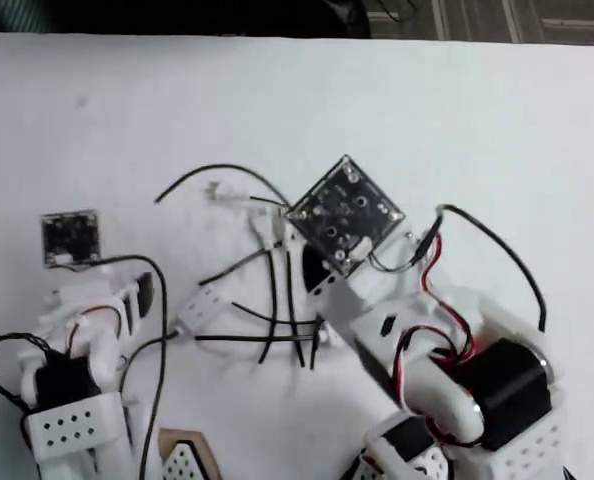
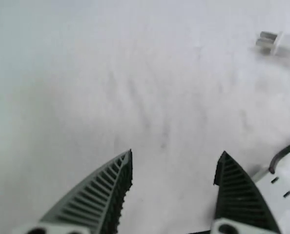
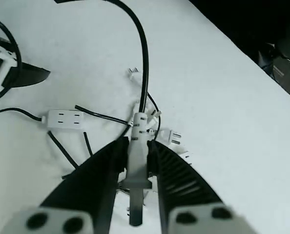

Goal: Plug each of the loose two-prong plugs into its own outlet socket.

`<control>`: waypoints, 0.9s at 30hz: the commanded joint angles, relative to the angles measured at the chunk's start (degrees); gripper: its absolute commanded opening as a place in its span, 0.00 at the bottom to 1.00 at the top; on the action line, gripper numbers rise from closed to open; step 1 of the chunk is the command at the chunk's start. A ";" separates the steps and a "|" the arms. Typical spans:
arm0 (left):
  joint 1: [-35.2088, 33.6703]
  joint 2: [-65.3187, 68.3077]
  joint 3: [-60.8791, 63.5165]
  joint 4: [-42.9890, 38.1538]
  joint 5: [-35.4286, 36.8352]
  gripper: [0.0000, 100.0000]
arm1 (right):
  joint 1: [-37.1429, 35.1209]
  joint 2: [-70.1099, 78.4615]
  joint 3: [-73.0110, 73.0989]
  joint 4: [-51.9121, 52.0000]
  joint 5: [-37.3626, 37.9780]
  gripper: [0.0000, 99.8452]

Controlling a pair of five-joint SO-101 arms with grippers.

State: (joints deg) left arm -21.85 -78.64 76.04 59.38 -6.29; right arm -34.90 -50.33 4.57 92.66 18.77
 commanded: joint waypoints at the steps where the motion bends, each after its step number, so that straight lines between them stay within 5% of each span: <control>1: 0.84 -0.57 -6.51 -1.05 6.86 0.28 | -5.32 -0.66 -2.20 -0.75 -2.02 0.02; 16: 25.27 -0.57 -20.57 -0.53 17.49 0.28 | -11.03 -0.57 10.02 -5.41 1.41 0.02; 27: 32.22 -5.49 -21.27 -0.44 17.49 0.28 | -10.86 -0.57 20.57 -16.13 2.37 0.02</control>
State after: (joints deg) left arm 8.13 -81.01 56.79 59.38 10.68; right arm -45.45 -50.33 24.18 79.74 20.44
